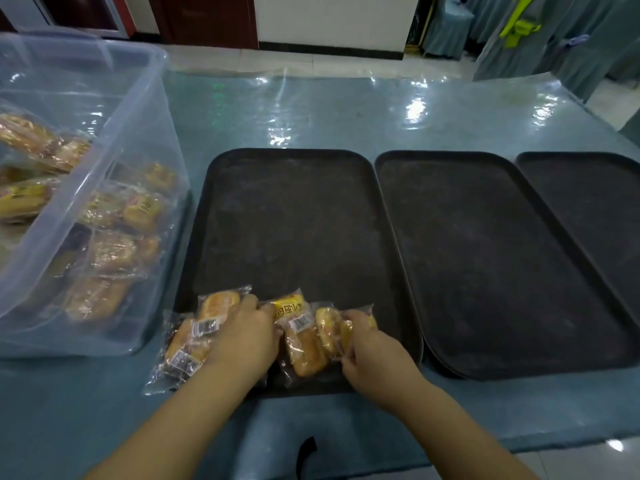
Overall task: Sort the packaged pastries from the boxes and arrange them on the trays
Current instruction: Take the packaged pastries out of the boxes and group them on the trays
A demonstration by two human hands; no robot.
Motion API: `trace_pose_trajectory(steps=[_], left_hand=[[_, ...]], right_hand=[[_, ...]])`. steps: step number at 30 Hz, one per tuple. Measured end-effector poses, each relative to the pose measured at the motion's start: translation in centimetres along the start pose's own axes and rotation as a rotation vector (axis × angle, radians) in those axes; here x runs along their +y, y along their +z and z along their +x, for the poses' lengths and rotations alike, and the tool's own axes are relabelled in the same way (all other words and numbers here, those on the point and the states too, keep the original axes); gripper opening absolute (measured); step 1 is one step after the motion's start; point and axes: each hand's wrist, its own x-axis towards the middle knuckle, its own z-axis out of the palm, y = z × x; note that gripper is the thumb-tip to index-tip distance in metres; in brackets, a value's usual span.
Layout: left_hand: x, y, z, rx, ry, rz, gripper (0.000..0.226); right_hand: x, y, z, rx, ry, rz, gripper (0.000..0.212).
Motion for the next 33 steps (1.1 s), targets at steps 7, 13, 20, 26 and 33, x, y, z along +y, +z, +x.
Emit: trace_pose_trajectory(steps=[7, 13, 20, 26, 33], left_hand=[[-0.6, -0.3, -0.9, 0.042, 0.015, -0.073, 0.043], [-0.3, -3.6, -1.3, 0.111, 0.05, -0.167, 0.041], [0.8, -12.3, -2.3, 0.331, 0.266, -0.103, 0.037], [-2.6, -21.3, -4.2, 0.515, 0.353, 0.016, 0.039], [-13.8, -27.6, -3.7, 0.484, 0.267, 0.155, 0.039]], right_hand=[[-0.4, -0.3, 0.5, -0.073, -0.048, 0.015, 0.057], [-0.6, -3.9, 0.4, 0.023, -0.111, 0.043, 0.051], [-5.4, -9.3, 1.2, 0.165, -0.247, 0.089, 0.038], [-13.1, -12.9, 1.8, 0.315, -0.44, 0.061, 0.034], [-25.0, -13.7, 3.9, 0.355, -0.614, -0.022, 0.032]])
